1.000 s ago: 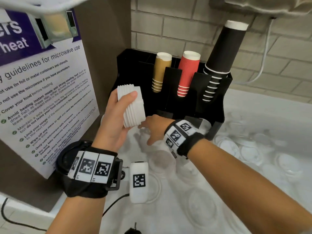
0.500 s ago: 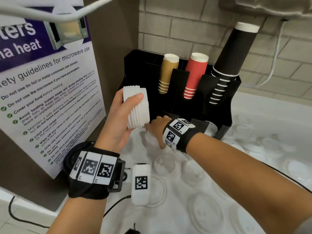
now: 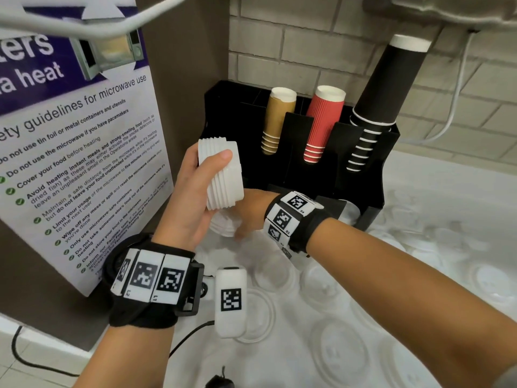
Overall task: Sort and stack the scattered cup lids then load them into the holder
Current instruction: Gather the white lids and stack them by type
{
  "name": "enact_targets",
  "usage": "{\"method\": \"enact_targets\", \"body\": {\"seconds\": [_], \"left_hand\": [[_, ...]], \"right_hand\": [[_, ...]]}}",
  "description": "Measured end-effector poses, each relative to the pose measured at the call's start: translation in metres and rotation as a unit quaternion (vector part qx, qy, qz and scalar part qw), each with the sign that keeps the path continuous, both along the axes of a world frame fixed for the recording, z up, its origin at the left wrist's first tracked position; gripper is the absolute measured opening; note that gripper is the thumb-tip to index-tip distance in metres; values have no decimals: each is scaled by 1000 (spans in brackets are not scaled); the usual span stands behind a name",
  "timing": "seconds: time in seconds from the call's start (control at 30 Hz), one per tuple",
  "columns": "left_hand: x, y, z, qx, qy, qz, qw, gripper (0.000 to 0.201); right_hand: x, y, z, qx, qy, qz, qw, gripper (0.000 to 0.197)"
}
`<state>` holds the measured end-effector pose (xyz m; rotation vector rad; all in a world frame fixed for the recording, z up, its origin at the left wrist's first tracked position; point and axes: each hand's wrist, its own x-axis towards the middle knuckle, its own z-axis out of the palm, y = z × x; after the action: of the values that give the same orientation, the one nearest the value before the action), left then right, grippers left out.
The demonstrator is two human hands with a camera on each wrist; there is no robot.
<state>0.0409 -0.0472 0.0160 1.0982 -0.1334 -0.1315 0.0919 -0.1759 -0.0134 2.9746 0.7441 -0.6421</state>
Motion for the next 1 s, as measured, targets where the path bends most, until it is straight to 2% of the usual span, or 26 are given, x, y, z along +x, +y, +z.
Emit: {"method": "enact_targets", "body": {"seconds": [0.1, 0.17, 0.27, 0.4, 0.47, 0.53, 0.63, 0.73, 0.83, 1.0], "left_hand": [[0, 0, -1, -8, 2, 0, 1000, 81], [-1, 0, -1, -11, 2, 3, 1000, 84], [-1, 1, 1, -6, -2, 9, 1000, 84], [0, 2, 3, 2, -7, 7, 1000, 83], [-1, 2, 2, 3, -6, 5, 1000, 86], [-2, 3, 2, 3, -6, 7, 1000, 86], [-2, 5, 1, -1, -4, 14, 1000, 74], [-3, 3, 1, -4, -6, 15, 1000, 58], [-3, 3, 1, 0, -8, 15, 1000, 62], [-2, 0, 0, -5, -9, 13, 1000, 68]], "right_hand": [[-1, 0, 2, 15, -25, -15, 999, 77], [1, 1, -1, 18, -32, -31, 999, 75], [4, 9, -15, 24, -33, -17, 999, 76], [8, 17, -32, 32, -63, -7, 997, 62], [13, 15, -34, 62, -52, -20, 997, 66], [18, 11, -32, 66, -5, -47, 997, 75], [22, -3, -37, -44, 30, -56, 997, 77], [18, -19, -50, -103, -10, -41, 994, 77], [14, -31, -61, -123, -38, -25, 991, 78], [15, -37, -57, -84, 4, -41, 996, 81]]}}
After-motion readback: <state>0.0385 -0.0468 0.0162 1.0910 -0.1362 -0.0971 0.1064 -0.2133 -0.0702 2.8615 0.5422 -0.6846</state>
